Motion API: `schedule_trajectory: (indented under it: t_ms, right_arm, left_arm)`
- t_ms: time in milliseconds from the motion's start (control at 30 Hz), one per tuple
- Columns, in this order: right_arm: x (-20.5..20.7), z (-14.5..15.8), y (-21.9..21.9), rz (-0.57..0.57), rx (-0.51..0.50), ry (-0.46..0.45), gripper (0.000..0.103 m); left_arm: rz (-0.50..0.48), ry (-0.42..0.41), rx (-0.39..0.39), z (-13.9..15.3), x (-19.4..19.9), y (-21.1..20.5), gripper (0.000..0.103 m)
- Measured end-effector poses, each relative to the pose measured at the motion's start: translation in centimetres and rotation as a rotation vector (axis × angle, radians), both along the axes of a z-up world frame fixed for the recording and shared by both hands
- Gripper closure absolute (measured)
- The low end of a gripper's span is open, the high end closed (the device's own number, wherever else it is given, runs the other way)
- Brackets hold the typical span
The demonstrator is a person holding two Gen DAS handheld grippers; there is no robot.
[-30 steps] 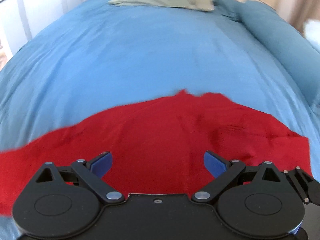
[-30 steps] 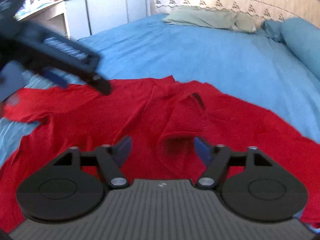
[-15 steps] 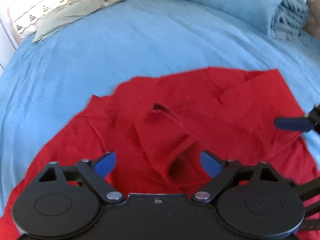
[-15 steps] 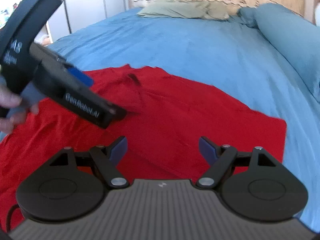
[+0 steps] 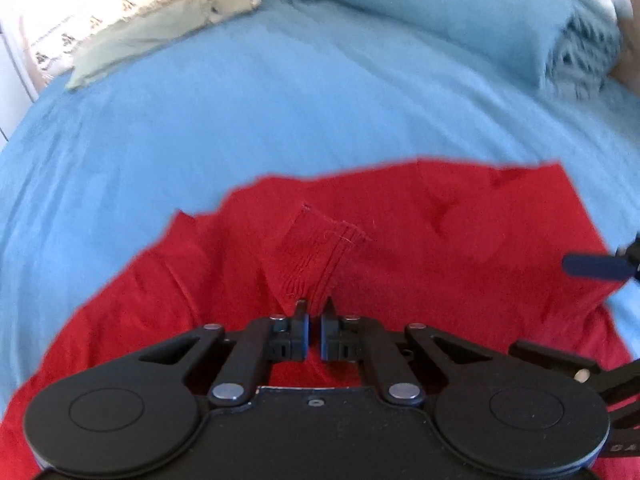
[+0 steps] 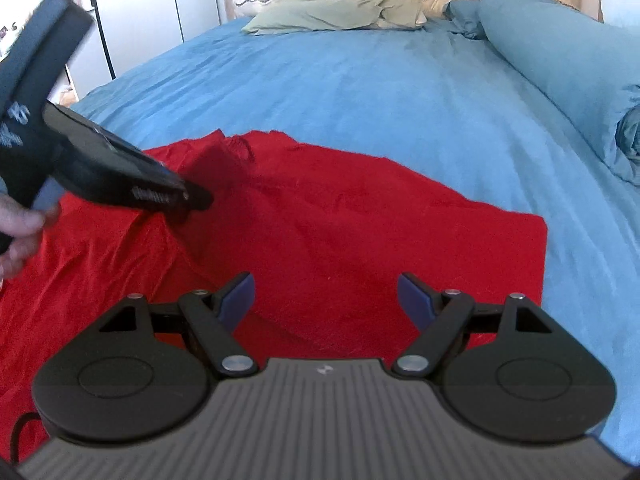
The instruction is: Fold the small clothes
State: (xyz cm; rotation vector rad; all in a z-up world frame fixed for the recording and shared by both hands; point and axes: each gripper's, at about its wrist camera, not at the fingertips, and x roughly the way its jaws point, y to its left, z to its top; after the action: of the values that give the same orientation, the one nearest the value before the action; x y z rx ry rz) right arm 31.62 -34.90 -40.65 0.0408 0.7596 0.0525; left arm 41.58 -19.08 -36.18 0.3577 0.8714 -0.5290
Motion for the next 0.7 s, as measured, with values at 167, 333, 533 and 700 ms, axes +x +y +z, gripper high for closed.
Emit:
schedule_trajectory:
  t_ms: [167,333,533,700]
  right_arm:
    - [-0.1,1.2,0.2,-0.01,0.005,-0.012,0.009]
    - [-0.3,2.0,0.6,-0.027,0.041,-0.003,0.009]
    - [-0.8,1.7,0.9,-0.051,0.063,0.014,0.009]
    - [-1.3,0.7,0.8,-0.084,0.038,0.023,0.009]
  left_arm:
    - [0.098,-0.084,-0.042,4.4,0.2,2.7,0.098]
    - [0.271,-0.134,-0.056,6.8,0.0,7.7,0.098]
    - [0.436,-0.087,-0.053,4.6,-1.0,12.9,0.098]
    - [0.527,-0.02,-0.099,0.9,-1.7,15.3,0.098]
